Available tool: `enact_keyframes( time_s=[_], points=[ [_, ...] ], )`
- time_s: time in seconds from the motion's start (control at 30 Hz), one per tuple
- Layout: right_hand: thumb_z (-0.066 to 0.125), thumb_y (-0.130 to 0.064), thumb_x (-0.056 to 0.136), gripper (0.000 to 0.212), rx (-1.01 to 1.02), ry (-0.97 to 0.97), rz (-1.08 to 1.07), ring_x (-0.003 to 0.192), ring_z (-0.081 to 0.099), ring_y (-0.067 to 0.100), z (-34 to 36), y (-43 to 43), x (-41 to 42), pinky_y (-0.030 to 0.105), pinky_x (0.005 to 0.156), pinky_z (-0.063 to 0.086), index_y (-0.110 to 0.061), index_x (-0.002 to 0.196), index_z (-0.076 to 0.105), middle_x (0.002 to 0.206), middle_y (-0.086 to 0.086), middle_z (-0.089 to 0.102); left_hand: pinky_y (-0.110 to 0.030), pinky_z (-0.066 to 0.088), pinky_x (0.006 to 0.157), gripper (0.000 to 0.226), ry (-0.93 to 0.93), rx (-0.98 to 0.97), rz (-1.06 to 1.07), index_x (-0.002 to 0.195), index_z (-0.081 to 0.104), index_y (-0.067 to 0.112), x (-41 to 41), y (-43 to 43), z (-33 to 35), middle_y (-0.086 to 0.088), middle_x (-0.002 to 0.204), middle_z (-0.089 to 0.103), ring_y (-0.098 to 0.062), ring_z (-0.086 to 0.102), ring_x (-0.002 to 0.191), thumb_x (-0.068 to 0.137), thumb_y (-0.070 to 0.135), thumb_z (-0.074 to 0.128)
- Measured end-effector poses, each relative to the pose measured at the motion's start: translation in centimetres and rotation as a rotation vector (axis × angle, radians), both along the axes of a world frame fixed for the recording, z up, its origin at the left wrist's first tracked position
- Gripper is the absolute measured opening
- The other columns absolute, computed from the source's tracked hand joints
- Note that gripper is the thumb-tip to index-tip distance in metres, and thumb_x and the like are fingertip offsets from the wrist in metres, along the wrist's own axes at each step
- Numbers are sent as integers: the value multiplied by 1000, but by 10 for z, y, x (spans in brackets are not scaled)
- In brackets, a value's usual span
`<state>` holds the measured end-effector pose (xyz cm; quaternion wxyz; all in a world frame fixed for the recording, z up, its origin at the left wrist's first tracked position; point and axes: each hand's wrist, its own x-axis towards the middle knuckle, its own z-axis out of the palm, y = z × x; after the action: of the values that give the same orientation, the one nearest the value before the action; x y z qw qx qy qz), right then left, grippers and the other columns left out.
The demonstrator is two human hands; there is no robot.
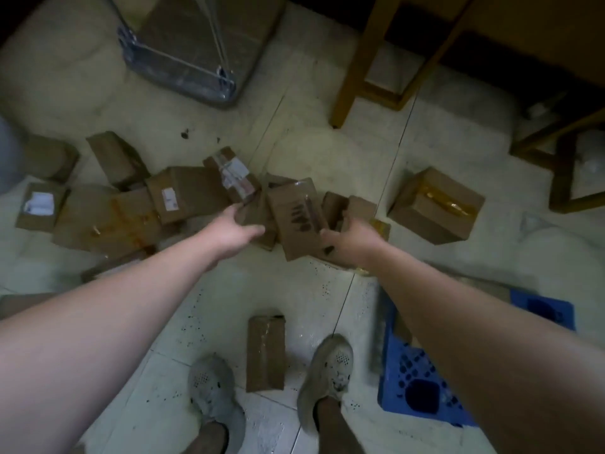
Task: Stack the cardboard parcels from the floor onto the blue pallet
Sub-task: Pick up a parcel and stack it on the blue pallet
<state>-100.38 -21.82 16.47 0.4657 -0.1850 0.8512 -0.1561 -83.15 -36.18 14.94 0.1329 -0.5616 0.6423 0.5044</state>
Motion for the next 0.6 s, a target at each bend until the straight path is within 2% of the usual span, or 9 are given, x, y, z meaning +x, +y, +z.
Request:
enact_keyframes(
  time_s=[0.07, 0.13, 0.17, 0.23, 0.3, 0.33, 0.43, 0.53, 0.6],
  points=[
    [61, -42, 90, 76, -30, -19, 6, 117, 52, 26, -53, -8, -10, 36, 92, 46, -17, 150, 21, 142, 8, 46, -33, 43, 89, 73, 15, 58, 108, 145, 28, 27, -19, 7, -48, -4, 138, 47, -24, 52, 112, 84, 40, 65],
    [61, -39, 91, 73, -76, -16, -3, 109, 53, 23, -96, -13, -17, 32, 87, 46, -17, 150, 23, 138, 9, 49, -34, 45, 80, 60, 51, 99, 216, 138, 33, 34, -36, 14, -89, 2, 118, 56, -18, 53, 90, 86, 42, 62],
    [60, -37, 92, 70, -97, -24, -11, 109, 55, 23, -114, -14, -20, 34, 90, 47, -18, 149, 25, 137, 9, 51, -37, 45, 80, 54, 66, 132, 261, 133, 34, 37, -43, 18, -106, 4, 116, 55, -18, 52, 89, 86, 45, 60],
    [56, -33, 95, 61, -117, -76, -11, 114, 55, 25, -144, -15, -22, 34, 95, 46, -19, 148, 28, 136, 8, 52, -43, 44, 89, 61, 100, 259, 336, 140, 30, 37, -57, 26, -134, 5, 127, 48, -23, 49, 108, 87, 48, 58],
    [51, -27, 98, 54, -119, -127, -17, 117, 52, 25, -159, -15, -17, 28, 89, 42, -20, 147, 31, 135, 7, 53, -49, 40, 98, 58, 138, 356, 365, 141, 31, 37, -66, 34, -150, 4, 138, 44, -25, 43, 125, 89, 48, 55],
    [51, -24, 99, 50, -129, -133, -33, 117, 52, 24, -162, -14, -15, 26, 85, 40, -21, 145, 34, 133, 7, 53, -50, 40, 100, 53, 158, 371, 392, 138, 33, 38, -69, 37, -153, 4, 138, 46, -24, 44, 126, 90, 46, 55],
    [54, -18, 96, 43, -209, -115, -149, 113, 54, 22, -144, -13, -7, 26, 84, 43, -20, 138, 43, 126, 4, 56, -42, 46, 87, 40, 203, 294, 437, 125, 35, 44, -65, 42, -139, 11, 119, 55, -16, 54, 104, 91, 41, 56],
    [62, -23, 91, 46, -248, -126, -253, 103, 58, 19, -92, -13, 3, 31, 86, 49, -20, 132, 43, 117, 2, 58, -27, 52, 61, 61, 319, 233, 433, 137, 29, 41, -48, 40, -92, 10, 107, 59, -7, 61, 87, 88, 32, 64],
    [67, -26, 88, 53, -260, -146, -262, 104, 59, 20, -47, -13, 11, 36, 93, 49, -21, 132, 40, 120, 1, 58, -27, 55, 65, 75, 375, 215, 386, 143, 23, 37, -32, 33, -50, 4, 111, 60, -8, 64, 89, 84, 26, 68]
  ],
)
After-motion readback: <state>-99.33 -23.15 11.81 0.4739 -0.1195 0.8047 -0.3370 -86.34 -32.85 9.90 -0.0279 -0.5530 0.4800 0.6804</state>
